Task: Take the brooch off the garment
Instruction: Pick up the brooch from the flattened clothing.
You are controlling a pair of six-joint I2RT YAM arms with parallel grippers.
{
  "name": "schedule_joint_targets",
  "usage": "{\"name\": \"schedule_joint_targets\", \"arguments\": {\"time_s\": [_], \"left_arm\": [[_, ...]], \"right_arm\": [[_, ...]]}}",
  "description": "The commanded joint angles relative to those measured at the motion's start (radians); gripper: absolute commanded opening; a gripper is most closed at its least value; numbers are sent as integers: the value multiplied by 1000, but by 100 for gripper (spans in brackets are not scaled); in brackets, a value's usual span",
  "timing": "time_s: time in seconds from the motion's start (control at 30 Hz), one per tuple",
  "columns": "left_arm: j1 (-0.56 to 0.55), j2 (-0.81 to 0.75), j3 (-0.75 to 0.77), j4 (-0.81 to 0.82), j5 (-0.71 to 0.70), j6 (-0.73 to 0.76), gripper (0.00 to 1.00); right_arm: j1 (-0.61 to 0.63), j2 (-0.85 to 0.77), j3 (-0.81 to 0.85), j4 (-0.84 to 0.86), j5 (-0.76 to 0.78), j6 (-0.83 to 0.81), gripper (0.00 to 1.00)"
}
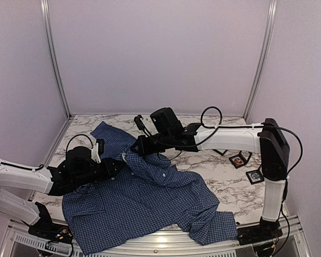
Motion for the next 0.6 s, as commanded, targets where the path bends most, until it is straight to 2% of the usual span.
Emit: {"name": "schedule_joint_targets", "arguments": {"time_s": [0.0,0.57], "left_arm": [[-9,32,-6,73,-31,4,23],[-48,95,22,130,-30,2,23]], "right_arm": [[-10,15,58,2,-7,13,0],[-10,16,54,-1,-5,26,0]]}}
